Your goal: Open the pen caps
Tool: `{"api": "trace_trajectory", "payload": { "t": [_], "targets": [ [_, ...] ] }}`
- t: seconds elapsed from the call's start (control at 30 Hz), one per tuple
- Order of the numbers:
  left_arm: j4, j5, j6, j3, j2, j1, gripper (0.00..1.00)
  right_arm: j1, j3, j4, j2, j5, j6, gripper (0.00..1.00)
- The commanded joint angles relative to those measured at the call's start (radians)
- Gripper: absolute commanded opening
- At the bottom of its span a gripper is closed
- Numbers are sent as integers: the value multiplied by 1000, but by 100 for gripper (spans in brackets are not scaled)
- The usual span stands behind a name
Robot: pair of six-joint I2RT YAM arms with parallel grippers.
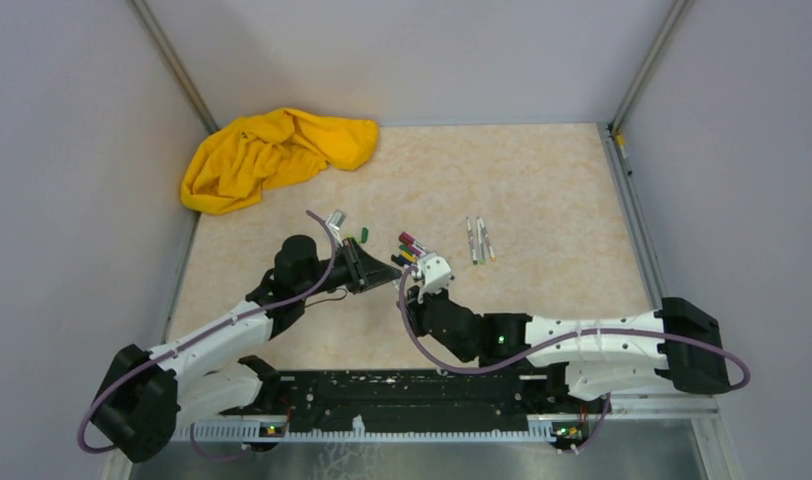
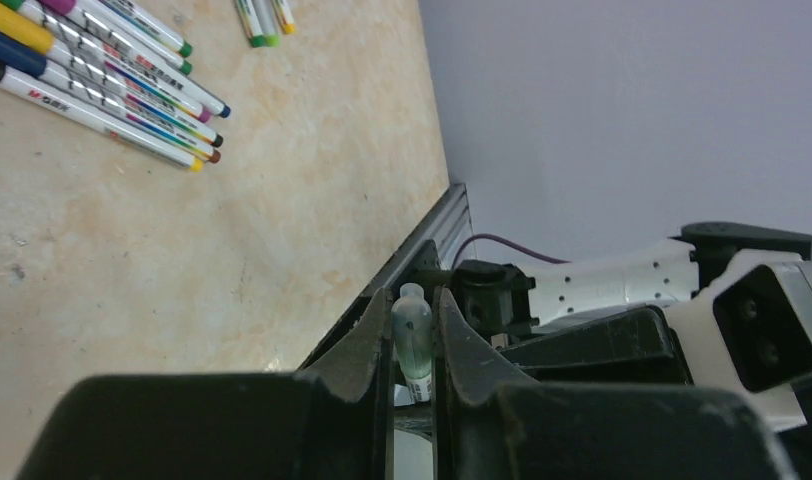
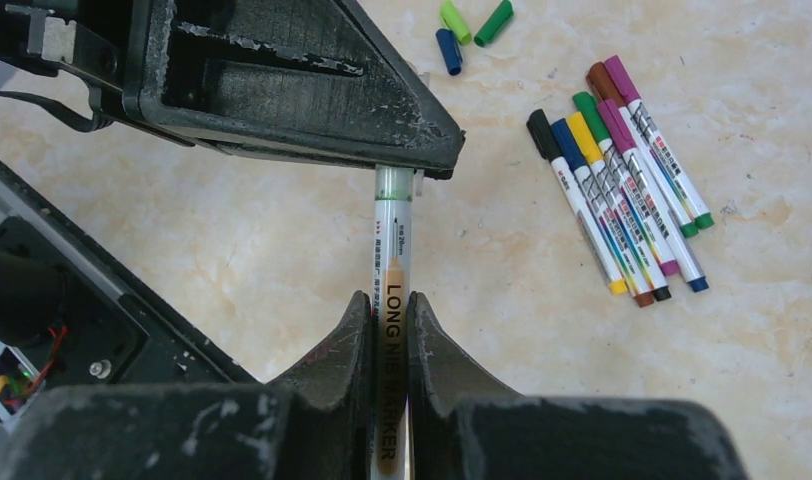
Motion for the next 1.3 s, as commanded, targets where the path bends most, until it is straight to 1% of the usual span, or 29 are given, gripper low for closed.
{"api": "trace_trajectory", "payload": {
  "t": [0.0, 0.13, 0.27, 0.43, 0.6, 0.63, 0.67, 0.77, 0.9, 1.03, 1.13, 1.17, 1.2, 1.27],
  "targets": [
    [187, -216, 126, 60, 53, 199, 0, 108, -59, -176, -91, -244, 18, 0],
    [215, -182, 133, 89, 89, 236, 0, 110, -66, -198, -90, -260, 48, 0],
    [231, -184, 138, 109, 103, 249, 0, 109, -79, -199, -79, -253, 70, 0],
    [306, -233, 37, 68, 102, 264, 0, 109, -105, -154, -47, -244, 107, 0],
    [520, -249, -73, -1, 142, 274, 0, 119, -188, -23, -82, -247, 131, 0],
    [618, -237, -86, -25, 156, 277, 0, 121, -216, 11, -100, -251, 133, 0],
    [663, -231, -101, -43, 172, 277, 0, 121, -230, 45, -126, -255, 135, 0],
    [869, -195, -162, -86, 232, 288, 0, 121, -292, 121, -203, -267, 139, 0],
    [1045, -119, -220, -102, 333, 297, 0, 122, -318, 161, -261, -276, 139, 0],
    [1164, -94, -265, -121, 403, 303, 0, 121, -314, 170, -262, -282, 139, 0],
    [1172, -71, -257, -116, 410, 308, 0, 122, -292, 127, -251, -250, 133, 0],
    [1136, -66, -244, -113, 396, 308, 0, 121, -282, 101, -256, -227, 131, 0],
    [1067, -62, -220, -102, 373, 308, 0, 121, -266, 64, -261, -195, 130, 0],
    [800, -64, -126, -62, 301, 306, 0, 121, -226, -35, -279, -99, 123, 0]
  ]
}}
